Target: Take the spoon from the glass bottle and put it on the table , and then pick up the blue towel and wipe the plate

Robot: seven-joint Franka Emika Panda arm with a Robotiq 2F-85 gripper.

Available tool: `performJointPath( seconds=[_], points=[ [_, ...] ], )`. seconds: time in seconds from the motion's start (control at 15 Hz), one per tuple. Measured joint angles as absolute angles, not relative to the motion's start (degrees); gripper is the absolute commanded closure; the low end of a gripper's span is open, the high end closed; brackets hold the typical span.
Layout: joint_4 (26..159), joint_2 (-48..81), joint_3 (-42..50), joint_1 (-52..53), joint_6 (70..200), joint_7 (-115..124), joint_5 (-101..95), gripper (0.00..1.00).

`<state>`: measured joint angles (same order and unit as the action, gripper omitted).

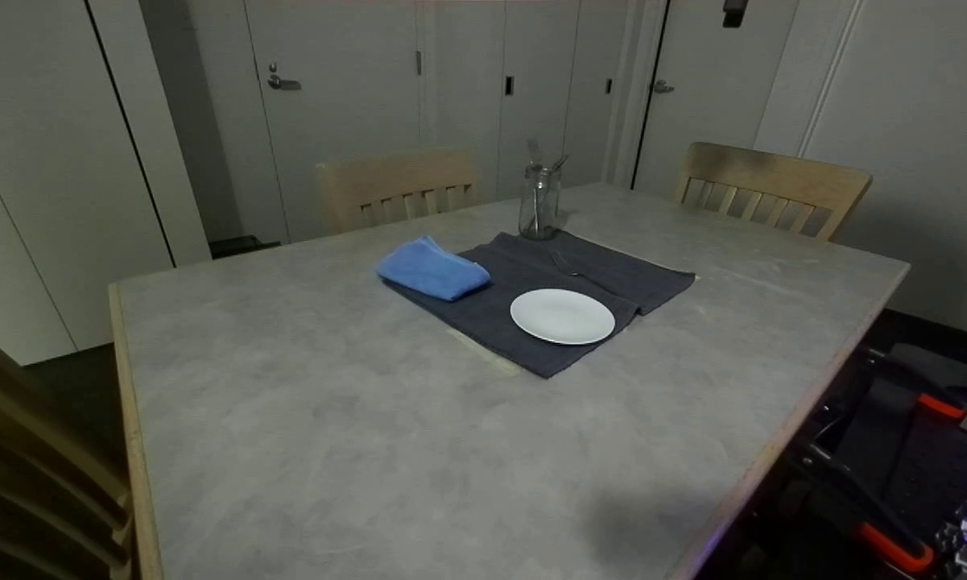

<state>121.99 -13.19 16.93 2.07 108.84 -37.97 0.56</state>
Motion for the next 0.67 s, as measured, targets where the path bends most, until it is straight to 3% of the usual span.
performJointPath(
  seconds=[0.67],
  points=[
    [116.7,-5.2,15.2,0.7,109.8,-27.6,15.5,0.00]
  ],
)
